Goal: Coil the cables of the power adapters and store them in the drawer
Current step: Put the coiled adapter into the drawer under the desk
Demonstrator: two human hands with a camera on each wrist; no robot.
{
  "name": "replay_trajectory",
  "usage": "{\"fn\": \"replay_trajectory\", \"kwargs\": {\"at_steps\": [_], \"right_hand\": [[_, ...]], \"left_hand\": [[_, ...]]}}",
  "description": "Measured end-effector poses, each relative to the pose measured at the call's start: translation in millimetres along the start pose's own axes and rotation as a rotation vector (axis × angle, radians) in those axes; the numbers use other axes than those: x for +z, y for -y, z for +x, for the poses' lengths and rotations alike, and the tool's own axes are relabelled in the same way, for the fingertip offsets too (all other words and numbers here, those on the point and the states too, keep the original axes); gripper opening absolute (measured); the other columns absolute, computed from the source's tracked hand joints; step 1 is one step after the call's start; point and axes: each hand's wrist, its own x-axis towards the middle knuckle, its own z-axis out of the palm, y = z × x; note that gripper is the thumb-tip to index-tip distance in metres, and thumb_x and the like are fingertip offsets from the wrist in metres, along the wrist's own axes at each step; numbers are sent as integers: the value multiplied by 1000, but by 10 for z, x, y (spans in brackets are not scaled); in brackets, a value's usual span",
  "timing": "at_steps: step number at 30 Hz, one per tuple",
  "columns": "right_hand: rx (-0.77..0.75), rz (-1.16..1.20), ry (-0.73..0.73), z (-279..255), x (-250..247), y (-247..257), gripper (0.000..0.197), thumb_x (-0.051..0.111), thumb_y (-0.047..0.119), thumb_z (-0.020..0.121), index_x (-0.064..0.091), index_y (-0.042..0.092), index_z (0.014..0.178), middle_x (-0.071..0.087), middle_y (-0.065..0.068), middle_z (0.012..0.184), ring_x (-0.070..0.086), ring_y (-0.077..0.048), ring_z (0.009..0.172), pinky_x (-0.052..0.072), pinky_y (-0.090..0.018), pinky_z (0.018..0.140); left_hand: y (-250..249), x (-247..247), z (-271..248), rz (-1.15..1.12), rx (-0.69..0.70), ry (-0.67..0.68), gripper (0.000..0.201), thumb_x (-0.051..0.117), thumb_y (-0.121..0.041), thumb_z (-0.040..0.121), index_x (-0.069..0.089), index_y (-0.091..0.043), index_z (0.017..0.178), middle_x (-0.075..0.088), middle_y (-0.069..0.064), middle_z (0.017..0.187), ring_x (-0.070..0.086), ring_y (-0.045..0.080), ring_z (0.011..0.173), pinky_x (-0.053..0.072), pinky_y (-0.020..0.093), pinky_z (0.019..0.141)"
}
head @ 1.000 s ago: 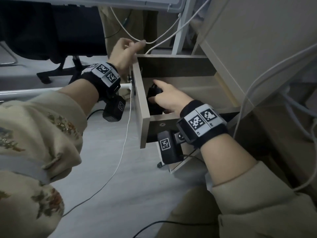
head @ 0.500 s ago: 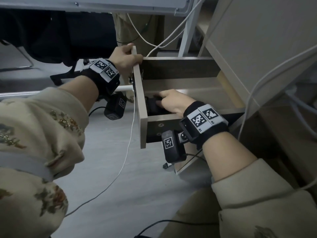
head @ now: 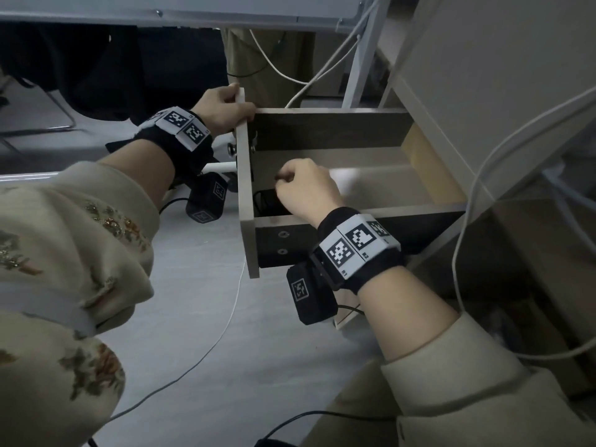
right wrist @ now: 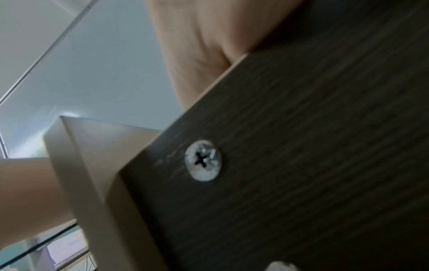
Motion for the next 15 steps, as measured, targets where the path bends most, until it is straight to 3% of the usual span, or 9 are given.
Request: {"fn": "replay_trajectory", "kwargs": {"at_steps": [2,3,7,10,11,13,14,15], "right_hand": [[-16,68,-61,-28,-8,0,26,50,17,94,67,21,114,67,-1,114,60,-22,107,51,-36,92],[-34,101,-99,-45,-11,0,26,49,17,95,66,21,115,67,0,114,60,-20,107,51,-36,92],[-90,146,-174,-122,-8,3,25,51,15,95,66,21,113,66,3,111,60,-16,104,52,-37,91],[-85,172,-205,-195,-41,9,24,51,14,93,67,22,110,66,4,108,60,-16,103,52,-39,90],[-79,181,-215,-225,-65,15,24,52,14,93,67,23,109,66,5,107,60,-15,102,53,-39,90],[-67,201,-233,-299,-141,35,24,52,14,93,67,24,108,64,8,102,60,-14,100,53,-38,88],[-62,215,-247,-344,-189,51,23,52,14,93,67,24,108,63,9,100,60,-13,99,53,-38,87],[-61,229,-266,-386,-244,67,23,52,14,94,67,25,107,63,10,99,60,-12,98,53,-36,86]], "left_hand": [[24,2,-5,-4,-8,19,73,62,-23,86,32,-20,153,52,-1,139,59,16,114,50,32,100],[34,7,-6,-19,-17,28,74,63,-24,87,30,-20,154,50,-1,141,59,17,116,48,34,104],[16,22,-86,-36,-9,-19,75,64,-28,92,25,-16,155,52,-4,130,57,11,113,47,26,100],[-14,11,-164,54,83,-156,63,66,-37,89,44,-14,144,56,-2,133,56,14,118,47,31,102],[-47,-3,-192,69,113,-200,54,64,-38,88,53,-15,135,60,-1,127,58,15,115,49,33,99],[-187,-31,-276,48,181,-283,26,59,-35,87,64,-16,105,65,-6,97,62,11,94,52,28,82],[-292,-42,-347,16,219,-305,14,57,-31,88,63,-18,86,60,-10,79,59,7,77,48,24,69],[-402,-40,-418,-35,260,-320,19,56,-26,88,57,-20,70,53,-14,63,52,3,62,42,21,59]]}}
